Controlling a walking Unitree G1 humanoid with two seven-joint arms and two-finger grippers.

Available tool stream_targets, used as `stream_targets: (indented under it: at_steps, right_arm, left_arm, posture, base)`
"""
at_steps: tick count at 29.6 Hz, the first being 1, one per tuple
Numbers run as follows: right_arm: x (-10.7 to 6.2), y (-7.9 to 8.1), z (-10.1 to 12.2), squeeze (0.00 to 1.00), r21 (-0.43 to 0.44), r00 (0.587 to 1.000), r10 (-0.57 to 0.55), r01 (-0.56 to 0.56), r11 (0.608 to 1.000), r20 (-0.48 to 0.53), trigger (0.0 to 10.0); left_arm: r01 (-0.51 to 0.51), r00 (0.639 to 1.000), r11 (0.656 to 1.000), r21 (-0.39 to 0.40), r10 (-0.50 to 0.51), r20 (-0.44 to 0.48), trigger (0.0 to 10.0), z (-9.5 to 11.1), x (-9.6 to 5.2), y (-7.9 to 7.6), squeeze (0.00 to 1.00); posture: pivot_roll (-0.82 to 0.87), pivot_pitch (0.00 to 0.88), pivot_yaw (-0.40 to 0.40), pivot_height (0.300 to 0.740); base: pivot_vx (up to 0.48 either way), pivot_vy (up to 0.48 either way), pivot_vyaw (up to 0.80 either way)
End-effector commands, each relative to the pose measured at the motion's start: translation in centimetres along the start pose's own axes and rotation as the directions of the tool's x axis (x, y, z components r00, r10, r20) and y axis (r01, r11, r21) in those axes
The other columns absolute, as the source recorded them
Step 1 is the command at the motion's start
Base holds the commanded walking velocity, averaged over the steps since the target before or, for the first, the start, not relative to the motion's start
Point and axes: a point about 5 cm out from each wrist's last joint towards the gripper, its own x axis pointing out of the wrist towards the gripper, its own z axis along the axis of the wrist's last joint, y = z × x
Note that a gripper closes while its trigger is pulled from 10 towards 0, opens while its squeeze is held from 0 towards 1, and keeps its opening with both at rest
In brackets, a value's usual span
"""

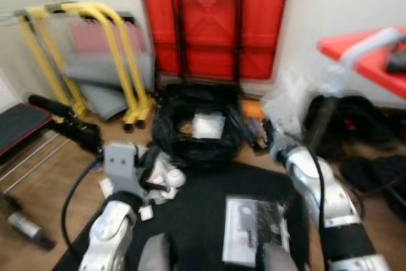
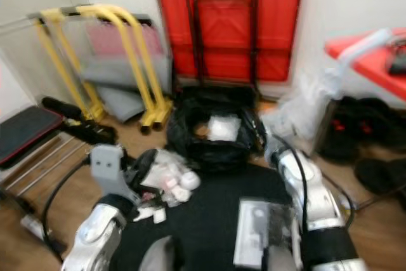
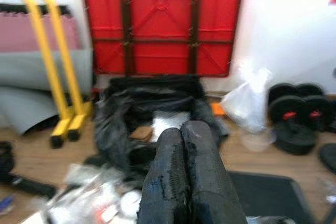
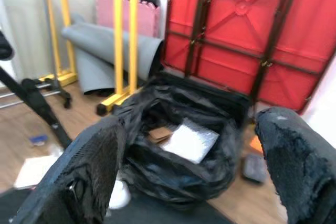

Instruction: Sweep floor

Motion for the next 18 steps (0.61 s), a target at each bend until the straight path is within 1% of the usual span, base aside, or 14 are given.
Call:
stream_targets:
  at_steps: [1,6,11,16,18]
  right_arm:
    - [-0.1,-0.7,-0.6,0.0,-0.014,0.999,-0.039,0.039,0.999,-0.031,10.0]
    - [-0.1,-0.9,-0.7,0.0,-0.019,0.998,-0.054,0.054,0.998,-0.036,10.0]
    - [-0.2,-1.4,-1.2,0.0,-0.032,0.994,-0.09,0.088,0.996,-0.055,10.0]
    - [-0.3,-1.8,-1.6,0.0,-0.018,0.99,-0.118,0.117,0.993,-0.072,10.0]
    - [-0.4,-2.2,-2.2,0.0,-0.013,0.986,-0.14,0.139,0.99,-0.093,10.0]
  left_arm:
    - [0.008,1.0,1.0,0.005,-0.008,-0.006,10.0,0.0,0.2,0.0,0.0]
    - [0.008,1.0,1.0,0.006,-0.008,-0.007,10.0,0.0,0.2,0.0,0.0]
    - [0.011,1.0,1.0,0.006,-0.011,-0.009,10.0,0.0,0.2,0.0,0.0]
    - [0.018,1.0,1.0,0.004,-0.017,-0.012,10.0,0.0,0.1,0.0,0.0]
    - [0.022,1.0,1.0,0.005,-0.022,-0.013,10.0,0.0,0.1,-0.1,0.0]
  posture:
    - [-0.1,0.0,0.026,0.545]
    - [-0.1,0.0,0.027,0.53]
    - [-0.1,0.0,0.028,0.51]
    - [-0.1,0.0,0.029,0.49]
    - [-0.1,0.0,0.029,0.48]
  base:
    - [0.0,0.0,0.0]
    - [0.0,0.0,0.0]
    - [0.0,0.0,0.0]
    - [0.0,0.0,0.0]
    - [0.0,0.0,0.0]
